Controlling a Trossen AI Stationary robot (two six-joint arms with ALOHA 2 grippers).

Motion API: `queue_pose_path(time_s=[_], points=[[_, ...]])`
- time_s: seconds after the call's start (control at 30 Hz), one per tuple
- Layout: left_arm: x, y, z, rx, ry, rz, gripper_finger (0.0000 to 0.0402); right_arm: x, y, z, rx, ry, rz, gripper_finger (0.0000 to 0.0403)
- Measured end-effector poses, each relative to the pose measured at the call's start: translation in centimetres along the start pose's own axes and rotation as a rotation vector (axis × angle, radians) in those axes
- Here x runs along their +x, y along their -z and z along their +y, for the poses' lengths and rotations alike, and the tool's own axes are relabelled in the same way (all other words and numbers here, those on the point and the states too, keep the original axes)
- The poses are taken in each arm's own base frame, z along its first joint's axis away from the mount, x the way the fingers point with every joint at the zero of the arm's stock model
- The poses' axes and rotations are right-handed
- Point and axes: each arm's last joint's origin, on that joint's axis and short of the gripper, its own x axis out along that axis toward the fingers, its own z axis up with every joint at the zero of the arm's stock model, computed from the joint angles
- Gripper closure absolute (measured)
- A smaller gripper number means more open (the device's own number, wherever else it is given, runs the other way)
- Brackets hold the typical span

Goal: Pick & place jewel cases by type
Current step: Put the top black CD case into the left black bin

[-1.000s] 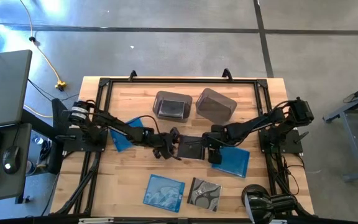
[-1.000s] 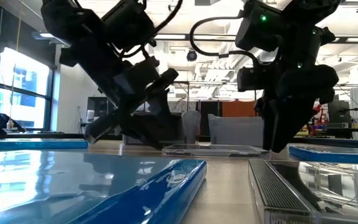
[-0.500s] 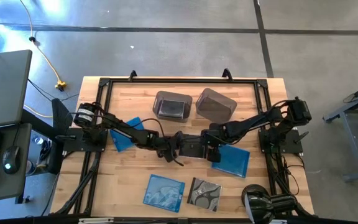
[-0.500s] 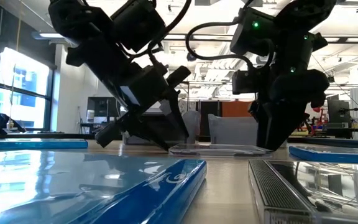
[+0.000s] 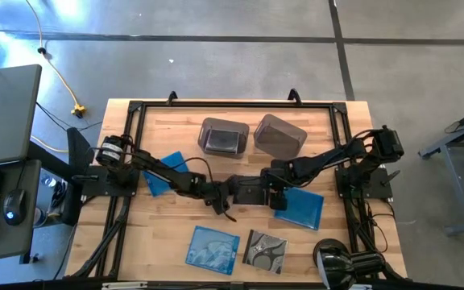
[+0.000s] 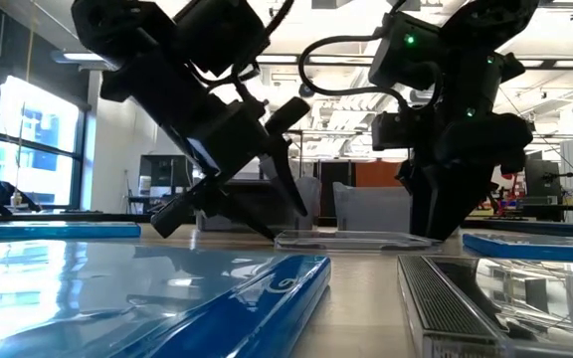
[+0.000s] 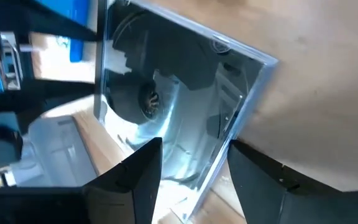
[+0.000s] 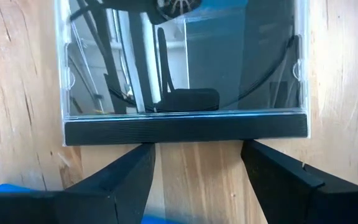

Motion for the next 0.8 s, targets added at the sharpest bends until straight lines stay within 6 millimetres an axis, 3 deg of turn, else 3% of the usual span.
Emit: queue_pose_path(time_s=[0.33,0.8], points=[[-1.4,-3.0,-0.1,0.059,-0.072,-0.001,0.0224,0.0,0.0,0.0,0.000,0.001,0.005,0.0159],[-2.3,-4.9,2.6,0.072,-0.091,0.012,0.0224,0.0,0.1,0.3,-0.057,-0.011,0.008,0.0159]])
